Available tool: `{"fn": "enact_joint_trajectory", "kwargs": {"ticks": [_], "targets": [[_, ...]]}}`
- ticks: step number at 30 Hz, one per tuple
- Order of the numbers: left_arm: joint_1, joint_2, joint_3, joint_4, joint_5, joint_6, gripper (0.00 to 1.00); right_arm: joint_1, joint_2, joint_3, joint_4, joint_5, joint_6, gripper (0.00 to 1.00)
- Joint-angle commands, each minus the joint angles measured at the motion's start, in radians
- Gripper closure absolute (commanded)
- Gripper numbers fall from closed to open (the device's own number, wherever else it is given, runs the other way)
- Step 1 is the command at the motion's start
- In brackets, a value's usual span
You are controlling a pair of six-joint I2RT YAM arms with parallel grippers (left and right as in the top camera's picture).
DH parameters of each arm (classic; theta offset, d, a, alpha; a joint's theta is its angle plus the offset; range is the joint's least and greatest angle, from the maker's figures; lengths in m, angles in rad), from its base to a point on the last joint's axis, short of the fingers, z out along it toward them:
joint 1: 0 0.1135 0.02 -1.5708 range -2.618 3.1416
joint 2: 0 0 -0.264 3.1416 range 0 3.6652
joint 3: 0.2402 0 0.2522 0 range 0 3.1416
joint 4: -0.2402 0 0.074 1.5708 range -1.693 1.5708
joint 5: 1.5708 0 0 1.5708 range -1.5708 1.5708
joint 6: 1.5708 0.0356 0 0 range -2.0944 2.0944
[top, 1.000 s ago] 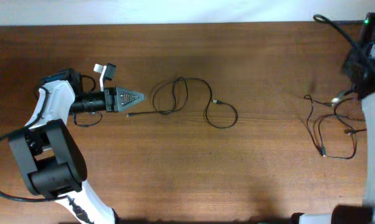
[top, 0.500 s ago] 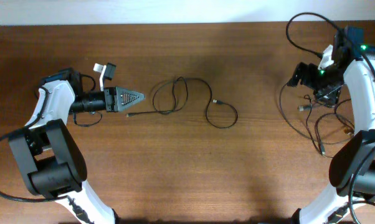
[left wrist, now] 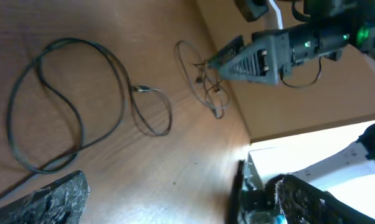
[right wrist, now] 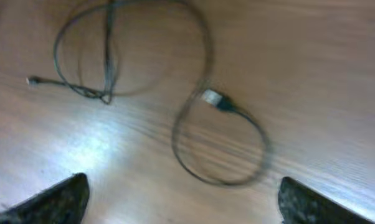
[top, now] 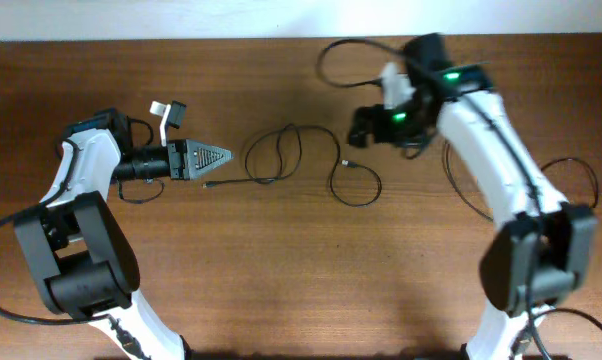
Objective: Untangle cables
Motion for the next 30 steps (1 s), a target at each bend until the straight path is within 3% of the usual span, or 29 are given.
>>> {"fn": "enact_joint_trajectory", "kwargs": {"ticks": [1, 4, 10, 11, 16, 25, 27, 30], "targets": [[0.006, -0.013, 0.004, 0.077, -0.131, -0.186, 0.01, 0.106, 0.100, 0.014, 0.103, -0.017, 0.064, 0.08], [0.006, -0.013, 0.004, 0.119, -0.237, -0.311, 0.01, 0.197, 0.185, 0.014, 0.274, 0.002, 0.064, 0.07], [0.006, -0.013, 0.004, 0.120, -0.238, -0.318, 0.01, 0.258, 0.311, 0.014, 0.562, 0.151, 0.064, 0.09], [0.006, -0.013, 0.004, 0.121, -0.238, -0.318, 0.01, 0.256, 0.312, 0.014, 0.565, 0.171, 0.064, 0.19], [0.006, -0.013, 0.004, 0.121, -0.238, -0.318, 0.01, 0.240, 0.292, 0.042, 0.554, 0.214, 0.080, 0.96], [0.006, -0.013, 0.004, 0.124, -0.238, -0.318, 0.01, 0.245, -0.124, 0.189, 0.228, 0.151, -0.001, 0.96], [0.006, -0.013, 0.004, 0.124, -0.238, -0.318, 0.01, 0.245, -0.207, 0.189, 0.225, 0.032, -0.016, 0.96], [0.006, -0.013, 0.004, 0.124, -0.238, -0.318, 0.01, 0.245, -0.304, 0.189, 0.251, -0.283, -0.187, 0.96]]}}
